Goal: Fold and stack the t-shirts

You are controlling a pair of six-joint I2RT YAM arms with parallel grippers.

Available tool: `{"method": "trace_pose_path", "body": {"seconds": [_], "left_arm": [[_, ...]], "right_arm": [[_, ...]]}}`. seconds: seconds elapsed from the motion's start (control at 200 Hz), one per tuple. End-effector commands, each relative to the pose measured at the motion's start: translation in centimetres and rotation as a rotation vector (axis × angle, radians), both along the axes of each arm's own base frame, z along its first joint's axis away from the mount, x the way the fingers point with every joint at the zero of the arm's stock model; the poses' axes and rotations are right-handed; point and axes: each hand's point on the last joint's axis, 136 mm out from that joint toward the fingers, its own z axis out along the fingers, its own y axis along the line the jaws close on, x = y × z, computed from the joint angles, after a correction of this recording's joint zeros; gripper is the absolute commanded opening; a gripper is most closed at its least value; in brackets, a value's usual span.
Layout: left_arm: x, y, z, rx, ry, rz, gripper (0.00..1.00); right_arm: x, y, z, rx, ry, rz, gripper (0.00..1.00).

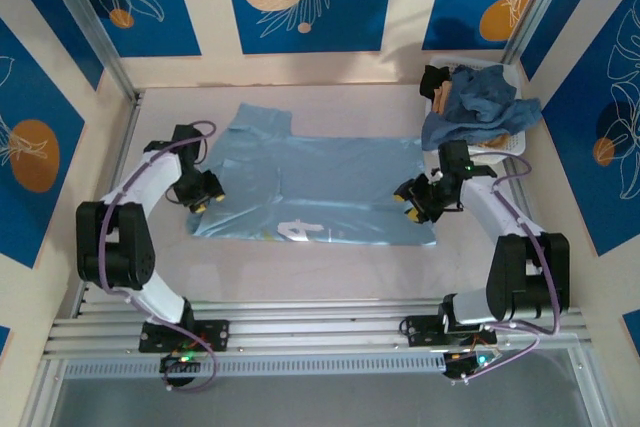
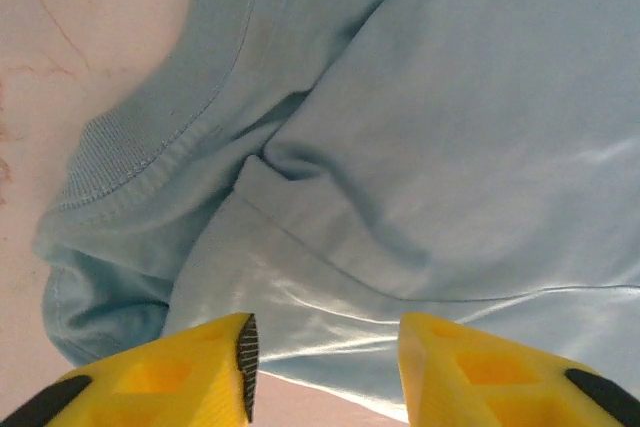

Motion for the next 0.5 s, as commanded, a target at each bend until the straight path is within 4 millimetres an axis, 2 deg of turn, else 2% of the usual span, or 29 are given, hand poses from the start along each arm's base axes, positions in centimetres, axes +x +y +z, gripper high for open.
{"method": "trace_pose_path", "body": {"seconds": [0.0,0.19,0.495], "left_arm": [[1.0,0.5,-1.3,0.002,-0.023,-0.096,0.38],[1.4,2.1,-3.6,0.038,0.001,-0.151,0.37],[3.0,2.2,-4.4,0.03,-0.04,-0.157,0.37]], "right_arm": [[-1.8,0.0,-1.3,-0.005,0.086,0.029,0.48],[-2.7,0.0,-2.3,0.002,0.137,0.019,0.5],[-3.8,-0.8,-5.2,-0.049,0.254,-0.005,0.5]]}}
